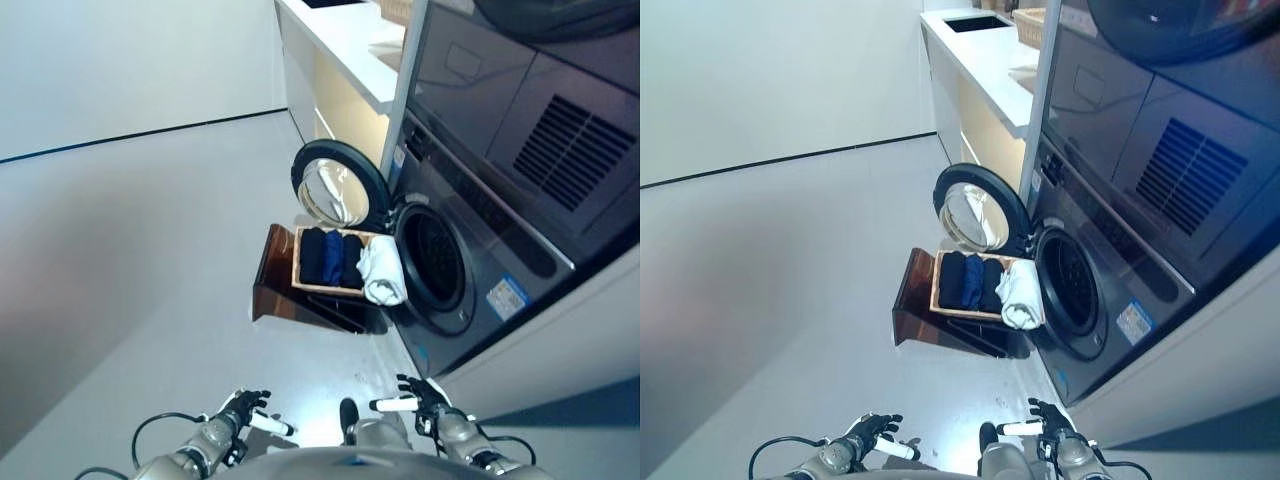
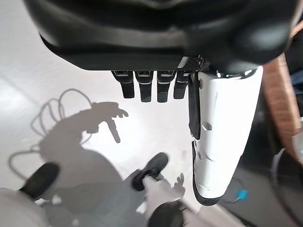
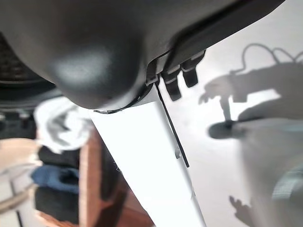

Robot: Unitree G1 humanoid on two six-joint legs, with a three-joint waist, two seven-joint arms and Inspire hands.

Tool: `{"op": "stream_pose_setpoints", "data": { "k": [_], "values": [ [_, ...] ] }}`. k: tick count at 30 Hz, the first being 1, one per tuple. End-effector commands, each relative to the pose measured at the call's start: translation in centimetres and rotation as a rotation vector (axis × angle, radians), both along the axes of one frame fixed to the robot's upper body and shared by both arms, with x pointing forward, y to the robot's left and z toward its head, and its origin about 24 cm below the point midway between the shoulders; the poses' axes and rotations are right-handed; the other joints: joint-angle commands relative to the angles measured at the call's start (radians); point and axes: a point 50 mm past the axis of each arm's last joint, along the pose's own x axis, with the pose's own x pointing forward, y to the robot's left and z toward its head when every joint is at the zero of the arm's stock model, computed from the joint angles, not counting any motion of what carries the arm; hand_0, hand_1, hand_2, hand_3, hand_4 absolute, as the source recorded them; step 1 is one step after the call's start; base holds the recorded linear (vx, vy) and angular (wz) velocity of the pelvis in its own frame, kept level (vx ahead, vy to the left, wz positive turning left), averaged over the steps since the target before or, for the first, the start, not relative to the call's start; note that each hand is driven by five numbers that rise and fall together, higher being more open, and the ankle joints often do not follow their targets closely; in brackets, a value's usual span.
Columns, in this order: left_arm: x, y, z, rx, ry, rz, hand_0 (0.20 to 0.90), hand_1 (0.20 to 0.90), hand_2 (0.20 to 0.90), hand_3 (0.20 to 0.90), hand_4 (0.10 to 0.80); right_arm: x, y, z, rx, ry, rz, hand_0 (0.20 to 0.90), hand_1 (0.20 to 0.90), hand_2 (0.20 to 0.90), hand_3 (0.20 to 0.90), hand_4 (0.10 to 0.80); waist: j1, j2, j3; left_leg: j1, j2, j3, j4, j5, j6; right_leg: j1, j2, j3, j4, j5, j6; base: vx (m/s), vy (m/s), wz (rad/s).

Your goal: Pick up the clothes and place them into the washing machine

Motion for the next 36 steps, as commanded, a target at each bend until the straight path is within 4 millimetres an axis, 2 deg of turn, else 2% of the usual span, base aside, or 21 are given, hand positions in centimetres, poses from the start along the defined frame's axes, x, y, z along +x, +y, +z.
{"op": "stream_pose_setpoints", "data": {
  "k": [1,2,4,5,6,8,11,12,14,15,16,18,19,20,24,27,29,32,33,34,36],
  "values": [
    [2.9,1.0,1.3,0.016,-0.119,0.010,0.900,0.900,0.900,0.900,0.800,-2.4,-1.7,-0.4,-0.069,0.073,0.008,0.900,0.900,0.900,0.900,0.800,0.000,-0.044,-0.003,-0.058,-0.063,-0.010,0.224,0.115,0.046,0.003,-0.005,0.037,-0.133,0.075,0.053,0.135,-0.267,-0.17],
    [3.6,0.8,1.5,0.011,-0.146,0.011,0.900,0.900,0.900,0.900,0.800,-1.9,-1.8,-0.3,-0.086,0.068,0.024,0.900,0.900,0.900,0.900,0.800,0.024,-0.066,0.021,-0.142,-0.076,-0.035,0.402,0.194,0.042,0.064,-0.005,0.041,-0.147,0.046,0.023,0.115,-0.228,-0.24],
    [3.8,0.6,1.6,0.010,-0.153,0.008,0.900,0.900,0.900,0.900,0.800,-1.7,-1.8,-0.2,-0.091,0.065,0.031,0.900,0.900,0.900,0.900,0.800,0.033,-0.077,0.033,-0.179,-0.085,-0.046,0.466,0.205,0.047,0.086,-0.013,0.042,-0.151,0.042,0.017,0.123,-0.185,-0.23],
    [3.7,0.8,1.6,0.010,-0.150,0.027,0.900,0.900,0.900,0.900,0.800,-1.4,-1.8,-0.2,-0.103,0.070,0.047,0.900,0.900,0.900,0.900,0.800,0.054,-0.102,0.045,-0.249,-0.061,-0.021,0.456,0.218,0.061,0.113,-0.029,0.051,-0.150,0.023,0.012,0.169,-0.097,-0.06],
    [3.6,1.0,1.5,0.011,-0.148,0.042,0.900,0.900,0.900,0.900,0.800,-1.3,-1.9,-0.2,-0.107,0.070,0.050,0.900,0.900,0.900,0.900,0.800,0.080,-0.104,0.060,-0.299,-0.053,-0.019,0.429,0.182,0.075,0.135,-0.023,0.067,-0.149,0.013,0.014,0.248,-0.105,0.03],
    [2.8,1.4,1.2,0.021,-0.128,0.073,0.900,0.900,0.900,0.900,0.800,-1.1,-1.7,-0.2,-0.112,0.069,0.061,0.900,0.900,0.900,0.900,0.800,0.116,-0.116,0.071,-0.371,-0.065,-0.045,0.333,0.152,0.093,0.171,-0.021,0.108,-0.157,-0.006,0.027,0.227,0.004,-0.11],
    [1.8,1.6,0.9,0.029,-0.103,0.097,0.900,0.900,0.900,0.900,0.800,-0.8,-1.7,-0.1,-0.120,0.057,0.075,0.900,0.900,0.900,0.900,0.800,0.143,-0.105,0.063,-0.376,-0.077,-0.121,0.081,0.157,0.078,0.206,-0.012,0.150,-0.180,-0.025,0.049,0.246,0.060,-0.58],
    [1.6,1.6,0.8,0.028,-0.097,0.104,0.900,0.900,0.900,0.900,0.800,-0.6,-2.0,0.1,-0.133,0.046,0.078,0.900,0.900,0.900,0.900,0.800,0.157,-0.093,0.063,-0.369,-0.084,-0.159,-0.032,0.173,0.065,0.224,-0.004,0.168,-0.190,-0.038,0.056,0.238,0.066,-0.51],
    [1.4,1.6,0.7,0.027,-0.094,0.113,0.900,0.900,0.900,0.900,0.800,0.0,-2.4,0.4,-0.134,0.018,0.063,0.900,0.900,0.900,0.900,0.800,0.169,-0.072,0.064,-0.386,-0.093,-0.207,-0.140,0.224,0.051,0.246,0.012,0.194,-0.194,-0.052,0.061,0.187,0.063,-0.34],
    [1.4,1.6,0.7,0.027,-0.094,0.113,0.900,0.900,0.900,0.900,0.800,0.0,-2.4,0.4,-0.134,0.019,0.063,0.900,0.900,0.900,0.900,0.800,0.170,-0.073,0.066,-0.380,-0.093,-0.207,-0.146,0.226,0.051,0.249,0.011,0.195,-0.194,-0.053,0.061,0.219,0.082,-0.47],
    [1.3,1.6,0.7,0.030,-0.090,0.100,0.900,0.900,0.900,0.900,0.800,0.8,-2.9,0.9,-0.123,-0.015,0.008,0.900,0.900,0.900,0.900,0.800,0.176,-0.063,0.064,-0.395,-0.112,-0.218,-0.212,0.252,0.048,0.269,0.018,0.212,-0.194,-0.066,0.064,0.221,0.089,-0.50],
    [1.1,1.6,0.6,0.031,-0.081,0.083,0.900,0.900,0.900,0.900,0.800,1.4,-3.5,1.3,-0.126,-0.037,-0.024,0.900,0.900,0.900,0.900,0.800,0.176,-0.054,0.057,-0.377,-0.131,-0.202,-0.239,0.253,0.058,0.286,0.018,0.220,-0.194,-0.080,0.071,0.238,0.121,-0.63],
    [0.8,1.7,0.5,0.032,-0.075,0.085,0.900,0.900,0.900,0.900,0.800,1.6,-3.5,1.4,-0.128,-0.047,-0.015,0.900,0.900,0.900,0.900,0.800,0.185,-0.054,0.051,-0.359,-0.153,-0.245,-0.240,0.247,0.066,0.288,0.019,0.234,-0.192,-0.082,0.068,0.196,0.127,-0.73],
    [0.9,1.9,0.6,0.031,-0.080,0.088,0.900,0.900,0.900,0.900,0.800,2.2,-3.8,1.7,-0.134,-0.061,-0.022,0.900,0.900,0.900,0.900,0.800,0.184,-0.055,0.048,-0.355,-0.161,-0.251,-0.227,0.241,0.069,0.295,0.015,0.241,-0.187,-0.089,0.072,0.186,0.120,-0.84],
    [0.8,2.9,0.7,0.060,-0.074,0.086,0.900,0.900,0.900,0.900,0.800,3.0,-3.7,2.0,-0.108,-0.083,-0.061,0.900,0.900,0.900,0.900,0.800,0.187,-0.071,0.024,-0.332,-0.172,-0.197,-0.212,0.205,0.088,0.325,-0.032,0.249,-0.177,-0.102,0.104,0.203,0.136,-0.41],
    [0.8,3.6,0.9,0.075,-0.080,0.100,0.900,0.900,0.900,0.900,0.800,3.6,-2.9,2.0,-0.092,-0.091,-0.024,0.900,0.900,0.900,0.900,0.800,0.196,-0.079,0.014,-0.318,-0.185,-0.179,-0.204,0.184,0.103,0.328,-0.053,0.261,-0.161,-0.108,0.113,0.123,0.084,-0.28],
    [1.2,3.9,1.1,0.079,-0.096,0.114,0.900,0.900,0.900,0.900,0.800,4.4,-2.7,2.3,-0.098,-0.107,0.005,0.900,0.900,0.900,0.900,0.800,0.204,-0.089,0.008,-0.319,-0.200,-0.159,-0.185,0.159,0.116,0.317,-0.075,0.256,-0.118,-0.117,0.131,0.160,0.126,-0.18],
    [1.7,4.0,1.3,0.070,-0.115,0.101,0.900,0.900,0.900,0.900,0.800,5.8,-2.6,3.0,-0.110,-0.147,0.042,0.900,0.900,0.900,0.900,0.800,0.212,-0.087,0.021,-0.315,-0.219,-0.152,-0.144,0.125,0.142,0.257,-0.071,0.254,0.037,-0.121,0.141,0.104,0.118,-0.13],
    [1.7,4.0,1.3,0.070,-0.115,0.101,0.900,0.900,0.900,0.900,0.800,5.8,-2.6,3.0,-0.110,-0.147,0.042,0.900,0.900,0.900,0.900,0.800,0.213,-0.088,0.021,-0.316,-0.219,-0.151,-0.143,0.125,0.142,0.255,-0.071,0.254,0.040,-0.122,0.142,0.084,0.101,-0.23],
    [1.7,3.8,1.3,0.066,-0.114,0.060,0.900,0.900,0.900,0.900,0.800,6.7,-2.4,3.5,-0.129,-0.168,0.094,0.900,0.900,0.900,0.900,0.800,0.203,-0.080,0.045,-0.290,-0.228,-0.155,-0.125,0.105,0.161,0.184,-0.057,0.247,0.189,-0.068,0.151,0.069,0.093,-0.33],
    [2.1,4.2,1.6,0.072,-0.133,0.056,0.900,0.900,0.900,0.900,0.800,8.0,-1.9,4.2,-0.128,-0.223,0.128,0.900,0.900,0.900,0.900,0.800,0.180,-0.066,0.082,-0.275,-0.223,-0.178,-0.107,0.102,0.171,0.095,-0.011,0.247,0.332,-0.036,0.149,0.072,0.103,-0.28]
  ]
}}
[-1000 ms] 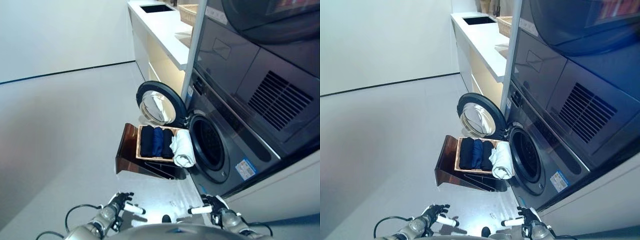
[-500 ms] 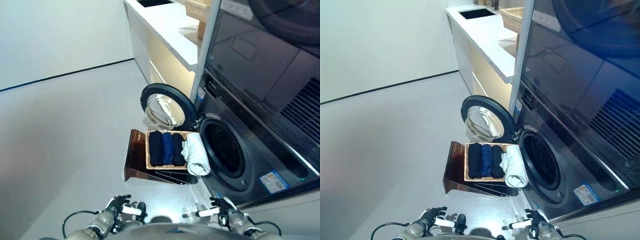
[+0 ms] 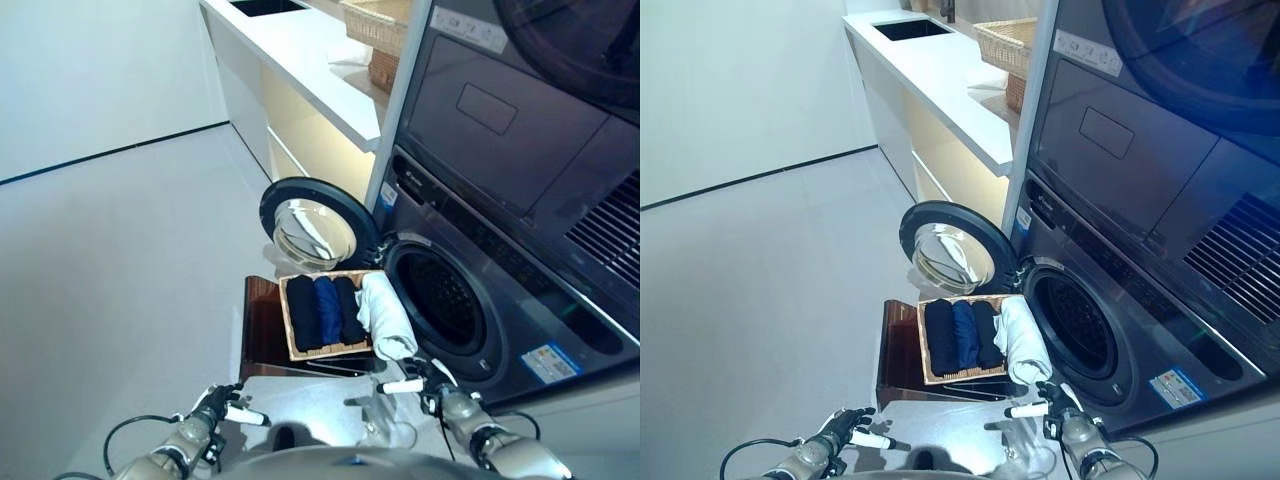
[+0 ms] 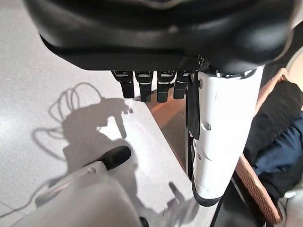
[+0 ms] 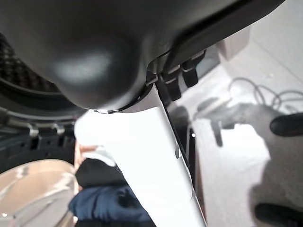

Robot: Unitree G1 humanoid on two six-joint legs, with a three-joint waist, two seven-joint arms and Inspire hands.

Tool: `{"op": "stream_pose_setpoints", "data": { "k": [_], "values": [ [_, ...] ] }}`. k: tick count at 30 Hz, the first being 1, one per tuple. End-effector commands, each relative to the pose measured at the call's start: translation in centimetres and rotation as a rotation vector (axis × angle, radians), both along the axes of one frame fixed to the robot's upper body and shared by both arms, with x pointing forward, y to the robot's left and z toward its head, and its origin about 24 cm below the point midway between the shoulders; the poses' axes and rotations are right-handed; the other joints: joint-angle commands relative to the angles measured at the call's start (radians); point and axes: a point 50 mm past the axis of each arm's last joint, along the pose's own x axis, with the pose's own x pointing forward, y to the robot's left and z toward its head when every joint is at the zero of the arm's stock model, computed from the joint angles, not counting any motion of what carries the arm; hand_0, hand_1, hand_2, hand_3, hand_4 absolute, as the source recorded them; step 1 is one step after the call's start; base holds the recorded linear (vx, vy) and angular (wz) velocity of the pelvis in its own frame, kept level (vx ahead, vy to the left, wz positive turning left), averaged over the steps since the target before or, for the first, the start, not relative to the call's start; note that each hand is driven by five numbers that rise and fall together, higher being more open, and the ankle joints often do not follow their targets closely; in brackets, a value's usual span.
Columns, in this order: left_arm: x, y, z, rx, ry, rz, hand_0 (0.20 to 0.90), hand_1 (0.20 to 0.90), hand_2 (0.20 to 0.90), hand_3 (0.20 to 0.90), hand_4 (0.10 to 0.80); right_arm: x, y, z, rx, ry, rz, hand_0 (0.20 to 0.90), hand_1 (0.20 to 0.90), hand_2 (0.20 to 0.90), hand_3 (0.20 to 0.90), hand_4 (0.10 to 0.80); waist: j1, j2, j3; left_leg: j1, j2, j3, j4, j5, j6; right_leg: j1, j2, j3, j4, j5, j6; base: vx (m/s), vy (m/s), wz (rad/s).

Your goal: Pick up the clothes and place them into the washing machine

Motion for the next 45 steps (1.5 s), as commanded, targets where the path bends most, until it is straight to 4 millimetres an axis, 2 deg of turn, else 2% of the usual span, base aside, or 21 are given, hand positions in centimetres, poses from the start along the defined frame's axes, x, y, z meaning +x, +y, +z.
{"op": "stream_pose_setpoints", "data": {
  "k": [1,3,5,6,7,9,11,12,13,14,16,19,22,25,28,32,35,37,40,42,45],
  "values": [
    [2.1,1.5,1.2,0.018,-0.103,-0.016,0.900,0.900,0.900,0.900,0.800,4.2,-0.6,3.0,-0.040,-0.196,0.069,0.900,0.900,0.900,0.900,0.800,-0.008,-0.006,-0.001,-0.047,-0.030,-0.032,0.149,-0.099,-0.020,-0.109,0.074,-0.033,0.168,0.150,-0.040,0.097,0.060,-0.03],
    [1.6,2.1,1.2,0.032,-0.093,0.006,0.900,0.900,0.900,0.900,0.800,5.0,-0.6,3.6,-0.039,-0.228,0.062,0.900,0.900,0.900,0.900,0.800,-0.007,-0.008,-0.006,-0.021,-0.022,-0.022,0.131,-0.107,-0.029,-0.117,0.025,-0.140,0.067,0.108,-0.064,0.179,-0.024,-0.03],
    [0.9,2.6,1.0,0.035,-0.081,0.050,0.900,0.900,0.900,0.900,0.800,5.2,-0.9,3.7,-0.058,-0.226,0.066,0.900,0.900,0.900,0.900,0.800,0.002,-0.016,-0.011,0.025,-0.013,-0.012,0.107,-0.132,-0.045,-0.117,-0.019,-0.263,-0.090,0.126,-0.072,0.210,-0.111,-0.10],
    [0.9,2.6,1.0,0.035,-0.081,0.050,0.900,0.900,0.900,0.900,0.800,5.2,-0.9,3.7,-0.058,-0.226,0.066,0.900,0.900,0.900,0.900,0.800,0.002,-0.015,-0.010,0.026,-0.013,-0.012,0.106,-0.132,-0.045,-0.115,-0.019,-0.263,-0.091,0.126,-0.072,0.251,-0.199,-0.31],
    [0.6,3.1,1.0,0.041,-0.077,0.096,0.900,0.900,0.900,0.900,0.800,5.2,-0.9,3.8,-0.073,-0.226,0.078,0.900,0.900,0.900,0.900,0.800,-0.005,-0.035,-0.010,0.039,-0.008,-0.008,0.122,-0.165,-0.057,-0.106,-0.026,-0.229,-0.186,0.158,-0.061,0.226,-0.202,-0.37],
    [0.5,3.9,1.2,0.048,-0.094,0.166,0.900,0.900,0.900,0.900,0.800,4.3,-1.1,3.3,-0.068,-0.213,0.062,0.900,0.900,0.900,0.900,0.800,-0.003,-0.064,-0.013,0.012,-0.006,0.002,0.237,-0.166,-0.077,-0.064,-0.014,-0.195,-0.217,0.166,-0.073,0.225,-0.236,0.02],
    [0.3,3.7,1.1,0.030,-0.106,0.208,0.900,0.900,0.900,0.900,0.800,4.3,-1.1,3.6,-0.070,-0.241,0.066,0.900,0.900,0.900,0.900,0.800,0.012,-0.080,-0.002,-0.090,0.006,0.020,0.447,-0.108,-0.108,-0.006,-0.009,-0.222,-0.257,0.159,-0.099,0.071,-0.207,0.51],
    [0.9,3.3,1.2,0.018,-0.127,0.209,0.900,0.900,0.900,0.900,0.800,4.4,-1.6,3.8,-0.083,-0.250,0.047,0.900,0.900,0.900,0.900,0.800,0.031,-0.084,0.021,-0.147,-0.001,0.000,0.528,-0.058,-0.118,0.011,-0.003,-0.221,-0.267,0.160,-0.112,-0.021,-0.159,0.43],
    [1.0,3.1,1.2,0.012,-0.128,0.210,0.900,0.900,0.900,0.900,0.800,4.6,-1.7,3.9,-0.085,-0.256,0.038,0.900,0.900,0.900,0.900,0.800,0.038,-0.085,0.028,-0.180,-0.010,-0.010,0.551,-0.060,-0.115,0.019,0.003,-0.216,-0.279,0.161,-0.115,0.040,-0.126,0.28],
    [0.5,2.9,1.0,0.008,-0.115,0.214,0.900,0.900,0.900,0.900,0.800,4.6,-2.2,4.0,-0.092,-0.255,0.019,0.900,0.900,0.900,0.900,0.800,0.050,-0.090,0.024,-0.199,-0.018,-0.021,0.505,-0.075,-0.108,0.033,0.005,-0.206,-0.306,0.160,-0.113,0.155,-0.071,-0.01],
    [-1.0,2.4,0.3,-0.003,-0.070,0.211,0.900,0.900,0.900,0.900,0.800,4.5,-2.8,4.0,-0.098,-0.251,-0.019,0.900,0.900,0.900,0.900,0.800,0.060,-0.084,-0.002,-0.176,-0.002,-0.038,0.335,-0.091,-0.110,0.060,0.015,-0.183,-0.347,0.154,-0.095,0.249,-0.003,-0.15],
    [-1.8,2.0,0.0,-0.007,-0.045,0.189,0.900,0.900,0.900,0.900,0.800,4.7,-4.5,4.8,-0.135,-0.266,-0.059,0.900,0.900,0.900,0.900,0.800,0.070,-0.043,-0.025,-0.161,0.027,-0.076,0.062,0.013,-0.121,0.089,0.044,-0.148,-0.374,0.129,-0.089,0.195,0.081,0.03],
    [-2.5,1.8,-0.2,-0.006,-0.024,0.199,0.900,0.900,0.900,0.900,0.800,4.7,-5.0,4.9,-0.152,-0.259,-0.072,0.900,0.900,0.900,0.900,0.800,0.057,-0.028,-0.035,-0.127,0.031,-0.070,0.033,0.016,-0.111,0.092,0.041,-0.141,-0.373,0.121,-0.082,0.099,0.097,-0.35],
    [-2.9,3.1,-0.1,0.021,-0.015,0.234,0.900,0.900,0.900,0.900,0.800,4.5,-4.9,4.4,-0.150,-0.210,-0.075,0.900,0.900,0.900,0.900,0.800,0.071,-0.035,-0.052,-0.114,-0.003,-0.059,0.071,-0.019,-0.091,0.090,0.008,-0.109,-0.356,0.124,-0.068,0.145,0.106,-0.64],
    [-3.0,3.6,0.0,0.039,0.000,0.235,0.900,0.900,0.900,0.900,0.800,4.5,-4.6,4.2,-0.128,-0.190,-0.099,0.900,0.900,0.900,0.900,0.800,0.086,-0.038,-0.055,-0.112,-0.017,-0.036,0.094,-0.044,-0.079,0.091,-0.013,-0.102,-0.342,0.122,-0.056,0.116,0.062,-0.43],
    [-2.3,3.6,0.3,0.025,-0.039,0.227,0.900,0.900,0.900,0.900,0.800,4.1,-4.9,3.9,-0.105,-0.169,-0.138,0.900,0.900,0.900,0.900,0.800,0.128,-0.035,-0.055,-0.096,-0.017,-0.011,0.103,-0.071,-0.058,0.051,-0.029,-0.142,-0.219,0.103,-0.036,0.104,0.030,-0.30],
    [-1.3,3.5,0.6,0.011,-0.084,0.229,0.900,0.900,0.900,0.900,0.800,5.5,-4.3,4.6,-0.091,-0.209,-0.130,0.900,0.900,0.900,0.900,0.800,0.144,-0.029,-0.017,-0.100,0.000,0.008,0.121,-0.075,-0.068,-0.014,-0.057,-0.309,-0.173,0.110,-0.036,-0.001,-0.029,-0.38],
    [-1.0,3.5,0.7,0.008,-0.091,0.226,0.900,0.900,0.900,0.900,0.800,4.8,-4.8,4.3,-0.083,-0.196,-0.175,0.900,0.900,0.900,0.900,0.800,0.129,-0.041,-0.015,-0.097,-0.007,-0.010,0.129,-0.080,-0.074,0.009,-0.045,-0.289,-0.213,0.101,-0.056,0.136,-0.081,-0.18],
    [-0.5,4.2,1.1,0.013,-0.123,0.284,0.900,0.900,0.900,0.900,0.800,5.2,-5.2,4.8,-0.070,-0.240,-0.230,0.900,0.900,0.900,0.900,0.800,0.138,-0.046,0.010,-0.122,-0.007,-0.027,0.133,-0.075,-0.083,0.013,-0.044,-0.331,-0.240,0.100,-0.068,-0.008,-0.082,0.48],
    [-0.3,4.4,1.2,0.022,-0.134,0.297,0.900,0.900,0.900,0.900,0.800,7.1,-5.4,6.3,-0.065,-0.317,-0.252,0.900,0.900,0.900,0.900,0.800,0.138,-0.038,0.049,-0.178,-0.007,-0.033,0.152,-0.068,-0.085,-0.036,-0.048,-0.346,-0.223,0.097,-0.068,-0.210,-0.031,0.41],
    [2.0,5.6,2.5,0.034,-0.245,0.359,0.900,0.900,0.900,0.900,0.800,10.2,-5.6,9.3,-0.075,-0.447,-0.261,0.900,0.900,0.900,0.900,0.800,0.139,-0.024,0.132,-0.321,-0.014,-0.047,0.246,-0.066,-0.088,-0.180,-0.052,-0.355,-0.110,0.073,-0.084,-0.306,0.004,0.14]
  ]
}}
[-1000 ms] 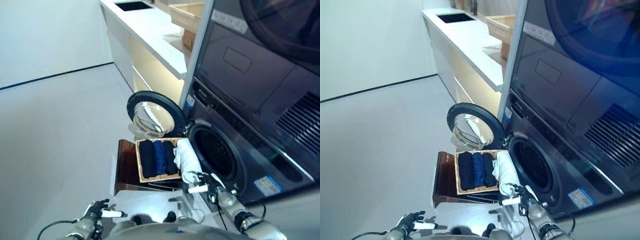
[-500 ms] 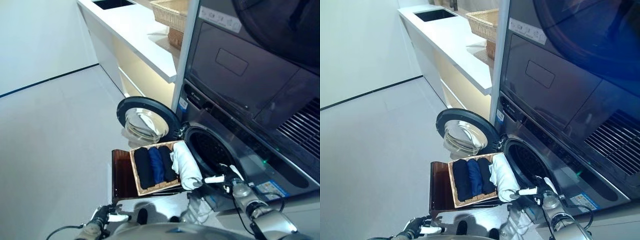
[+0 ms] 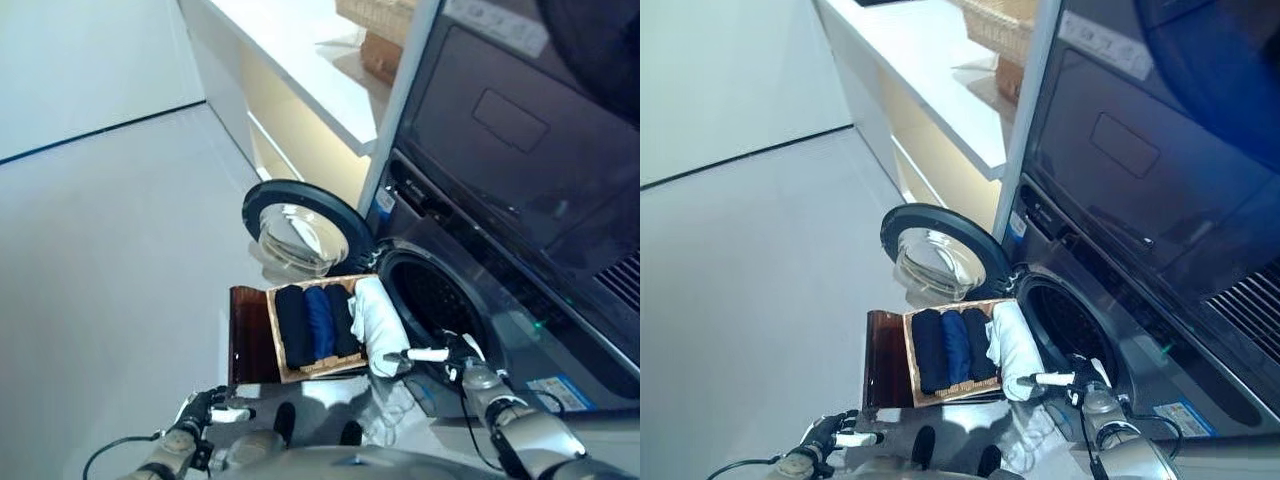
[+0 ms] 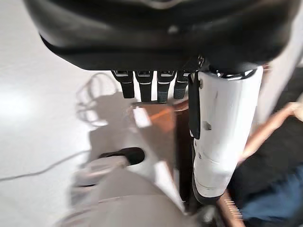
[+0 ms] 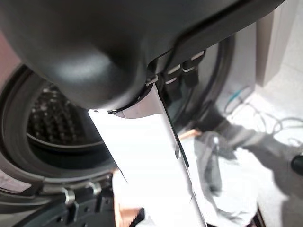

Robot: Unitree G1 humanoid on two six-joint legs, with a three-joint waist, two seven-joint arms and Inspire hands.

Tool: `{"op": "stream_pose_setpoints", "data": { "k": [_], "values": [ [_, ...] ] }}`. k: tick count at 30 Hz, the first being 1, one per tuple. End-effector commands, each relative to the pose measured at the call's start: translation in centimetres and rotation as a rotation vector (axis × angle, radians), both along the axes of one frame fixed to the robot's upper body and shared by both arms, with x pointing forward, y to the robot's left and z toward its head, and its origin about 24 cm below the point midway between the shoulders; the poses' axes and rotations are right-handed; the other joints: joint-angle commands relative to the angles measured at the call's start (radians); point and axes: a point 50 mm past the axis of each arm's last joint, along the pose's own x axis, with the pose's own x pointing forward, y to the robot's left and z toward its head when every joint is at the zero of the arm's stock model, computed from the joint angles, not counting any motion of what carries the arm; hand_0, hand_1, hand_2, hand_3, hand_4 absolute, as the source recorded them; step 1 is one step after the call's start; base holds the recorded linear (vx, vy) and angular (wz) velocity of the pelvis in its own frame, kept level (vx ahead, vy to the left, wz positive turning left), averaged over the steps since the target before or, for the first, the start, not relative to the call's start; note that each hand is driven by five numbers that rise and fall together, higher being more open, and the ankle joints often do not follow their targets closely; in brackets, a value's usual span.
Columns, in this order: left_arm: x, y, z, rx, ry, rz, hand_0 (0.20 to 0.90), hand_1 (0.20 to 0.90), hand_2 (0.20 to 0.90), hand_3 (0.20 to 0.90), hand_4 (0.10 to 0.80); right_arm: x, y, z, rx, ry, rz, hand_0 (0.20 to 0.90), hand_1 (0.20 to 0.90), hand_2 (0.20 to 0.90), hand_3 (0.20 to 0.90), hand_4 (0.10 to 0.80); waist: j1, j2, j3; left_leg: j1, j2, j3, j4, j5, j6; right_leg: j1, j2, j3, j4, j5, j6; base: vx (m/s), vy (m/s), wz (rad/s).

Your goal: Pick up the clothes and place them into the washing machine

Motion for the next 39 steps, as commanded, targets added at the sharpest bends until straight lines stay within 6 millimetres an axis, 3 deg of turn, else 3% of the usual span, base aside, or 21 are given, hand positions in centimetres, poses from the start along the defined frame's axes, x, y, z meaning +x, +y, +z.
{"op": "stream_pose_setpoints", "data": {
  "k": [1,7,16,26,39],
  "values": [
    [2.7,3.0,2.0,0.074,-0.148,0.123,0.900,0.900,0.900,0.900,0.800,5.0,-1.7,5.4,-0.077,-0.244,-0.027,0.900,0.900,0.900,0.900,0.800,0.025,-0.004,0.067,-0.120,-0.027,-0.042,0.136,-0.061,-0.061,-0.041,-0.059,-0.026,0.057,-0.016,0.031,-0.144,0.025,0.25],
    [3.6,3.8,2.6,0.087,-0.178,0.184,0.900,0.900,0.900,0.900,0.800,8.3,-3.2,10.1,-0.185,-0.333,-0.051,0.900,0.900,0.900,0.900,0.800,0.036,0.015,0.111,-0.234,-0.035,-0.022,0.251,-0.105,-0.055,-0.156,-0.061,0.002,0.157,-0.044,0.021,-0.028,0.053,0.04],
    [6.0,2.1,3.3,0.031,-0.265,0.167,0.900,0.900,0.900,0.900,0.800,9.8,-5.3,14.2,-0.294,-0.385,-0.111,0.900,0.900,0.900,0.900,0.800,0.043,0.044,0.148,-0.325,-0.049,-0.003,0.336,-0.142,-0.043,-0.244,-0.062,0.030,0.231,-0.067,0.013,0.002,0.054,-0.05],
    [6.9,2.2,3.8,0.046,-0.290,0.168,0.900,0.900,0.900,0.900,0.800,10.8,-2.8,13.5,-0.293,-0.372,-0.028,0.900,0.900,0.900,0.900,0.800,0.051,0.048,0.167,-0.339,-0.067,-0.009,0.327,-0.133,-0.037,-0.240,-0.061,0.028,0.206,-0.058,0.014,0.002,0.010,0.00],
    [7.5,0.9,3.8,0.010,-0.306,0.146,0.900,0.900,0.900,0.900,0.800,11.2,-4.7,16.3,-0.387,-0.398,-0.083,0.900,0.900,0.900,0.900,0.800,0.079,0.066,0.217,-0.429,-0.086,-0.026,0.349,-0.121,-0.042,-0.304,-0.068,0.001,0.227,-0.062,0.009,-0.013,0.018,0.10]
  ]
}}
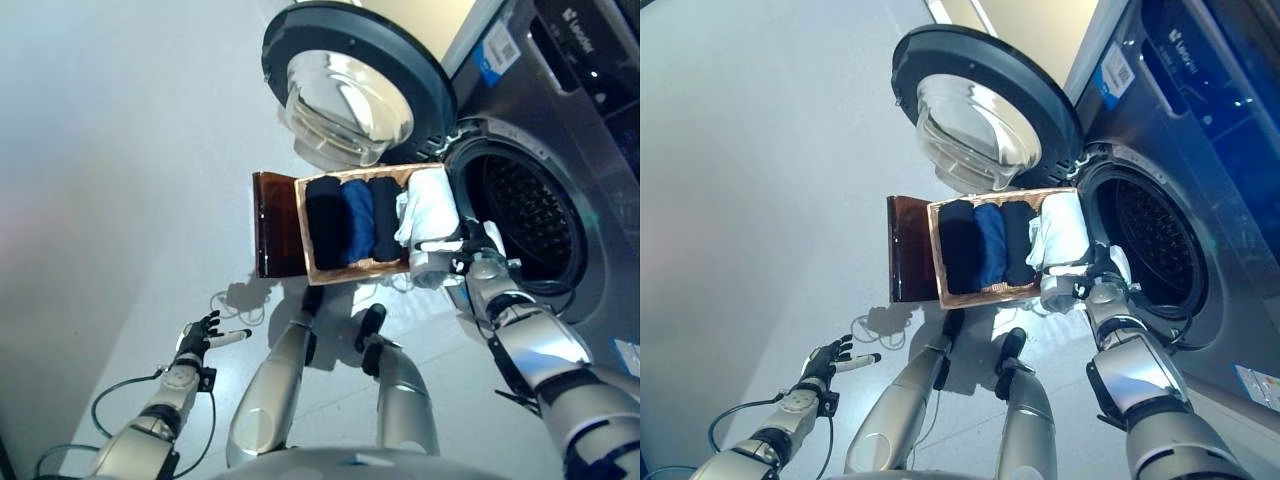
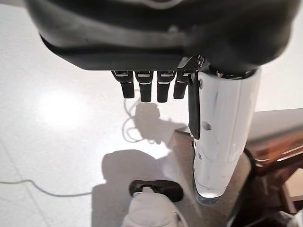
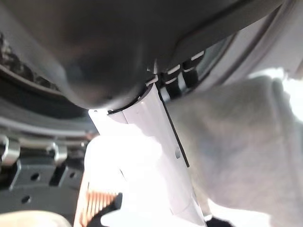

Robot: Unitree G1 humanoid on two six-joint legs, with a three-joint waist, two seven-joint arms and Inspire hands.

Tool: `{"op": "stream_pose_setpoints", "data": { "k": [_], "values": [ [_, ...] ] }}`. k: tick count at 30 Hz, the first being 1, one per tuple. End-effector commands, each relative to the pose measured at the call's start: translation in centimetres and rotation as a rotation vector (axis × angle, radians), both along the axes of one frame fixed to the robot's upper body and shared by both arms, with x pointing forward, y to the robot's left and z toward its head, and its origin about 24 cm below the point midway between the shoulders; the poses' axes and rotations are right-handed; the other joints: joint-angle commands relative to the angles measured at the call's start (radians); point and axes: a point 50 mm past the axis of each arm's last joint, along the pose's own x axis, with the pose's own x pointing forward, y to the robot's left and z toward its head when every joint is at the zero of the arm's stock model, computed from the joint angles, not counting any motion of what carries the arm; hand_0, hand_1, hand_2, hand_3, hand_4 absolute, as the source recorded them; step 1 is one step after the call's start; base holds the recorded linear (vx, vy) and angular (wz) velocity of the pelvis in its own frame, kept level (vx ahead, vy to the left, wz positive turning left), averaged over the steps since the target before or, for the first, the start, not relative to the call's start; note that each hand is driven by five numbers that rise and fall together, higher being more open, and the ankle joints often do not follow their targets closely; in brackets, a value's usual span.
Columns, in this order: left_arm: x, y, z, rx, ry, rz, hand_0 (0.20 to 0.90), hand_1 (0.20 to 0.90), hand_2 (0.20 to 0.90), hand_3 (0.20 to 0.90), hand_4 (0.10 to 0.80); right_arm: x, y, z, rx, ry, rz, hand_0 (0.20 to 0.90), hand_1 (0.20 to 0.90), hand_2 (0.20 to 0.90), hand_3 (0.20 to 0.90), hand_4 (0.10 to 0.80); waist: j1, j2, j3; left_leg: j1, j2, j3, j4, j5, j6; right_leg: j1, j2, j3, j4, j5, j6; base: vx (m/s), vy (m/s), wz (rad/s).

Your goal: Pick up the clothes and place them into the washing machine

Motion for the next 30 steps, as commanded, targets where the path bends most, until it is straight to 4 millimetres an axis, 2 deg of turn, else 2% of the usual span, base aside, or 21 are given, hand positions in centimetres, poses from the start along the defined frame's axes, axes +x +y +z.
{"op": "stream_pose_setpoints", "data": {
  "k": [1,2,3,9,12,21,27,30],
  "values": [
    [-0.4,0.9,0.2,0.012,-0.027,0.055,0.900,0.900,0.900,0.900,0.800,0.7,-3.3,4.5,-0.147,-0.098,-0.070,0.900,0.900,0.900,0.900,0.800,0.005,0.000,0.007,-0.039,-0.040,0.002,0.106,-0.079,-0.048,0.083,-0.014,0.010,-0.054,0.003,0.019,-0.018,0.029,0.13],
    [-0.4,0.8,0.2,0.008,-0.031,0.055,0.900,0.900,0.900,0.900,0.800,0.7,-3.5,4.8,-0.160,-0.100,-0.077,0.900,0.900,0.900,0.900,0.800,0.007,0.002,0.011,-0.051,-0.041,0.002,0.112,-0.080,-0.049,0.072,-0.014,0.008,-0.049,0.002,0.018,0.069,0.002,0.13],
    [-0.3,0.8,0.2,0.005,-0.034,0.059,0.900,0.900,0.900,0.900,0.800,0.8,-3.6,5.0,-0.169,-0.100,-0.081,0.900,0.900,0.900,0.900,0.800,0.009,0.002,0.014,-0.049,-0.041,0.000,0.130,-0.117,-0.052,0.074,-0.011,0.017,-0.033,-0.029,0.024,0.069,0.001,0.12],
    [0.4,0.1,0.5,-0.026,-0.079,0.071,0.900,0.900,0.900,0.900,0.800,0.8,-5.0,7.2,-0.254,-0.112,-0.133,0.900,0.900,0.900,0.900,0.800,0.014,0.024,0.036,-0.106,-0.045,0.006,0.121,-0.100,-0.057,0.022,-0.014,0.014,-0.033,-0.020,0.022,0.002,0.037,0.07],
    [0.5,-0.1,0.6,-0.032,-0.086,0.077,0.900,0.900,0.900,0.900,0.800,1.1,-5.0,8.0,-0.278,-0.128,-0.134,0.900,0.900,0.900,0.900,0.800,0.014,0.029,0.039,-0.118,-0.047,0.006,0.111,-0.092,-0.058,0.009,-0.015,0.013,-0.039,-0.019,0.022,-0.001,0.012,0.02],
    [0.9,-0.1,0.7,-0.024,-0.097,0.092,0.900,0.900,0.900,0.900,0.800,2.5,-2.0,7.4,-0.271,-0.143,-0.029,0.900,0.900,0.900,0.900,0.800,0.012,0.022,0.040,-0.100,-0.054,-0.001,0.052,-0.067,-0.061,0.037,-0.018,-0.003,-0.094,-0.001,0.030,0.029,-0.012,0.01],
    [0.9,0.1,0.8,-0.009,-0.104,0.084,0.900,0.900,0.900,0.900,0.800,3.3,-0.4,7.4,-0.266,-0.150,0.026,0.900,0.900,0.900,0.900,0.800,0.023,0.006,0.027,-0.058,-0.057,-0.008,0.011,-0.054,-0.060,0.087,-0.019,-0.014,-0.138,0.018,0.040,0.052,-0.014,0.07],
    [0.9,0.1,0.8,-0.005,-0.104,0.082,0.900,0.900,0.900,0.900,0.800,3.3,0.3,6.8,-0.244,-0.144,0.046,0.900,0.900,0.900,0.900,0.800,0.026,-0.002,0.018,-0.043,-0.057,-0.012,-0.002,-0.052,-0.058,0.105,-0.019,-0.018,-0.154,0.023,0.043,0.053,-0.018,0.02]
  ]
}}
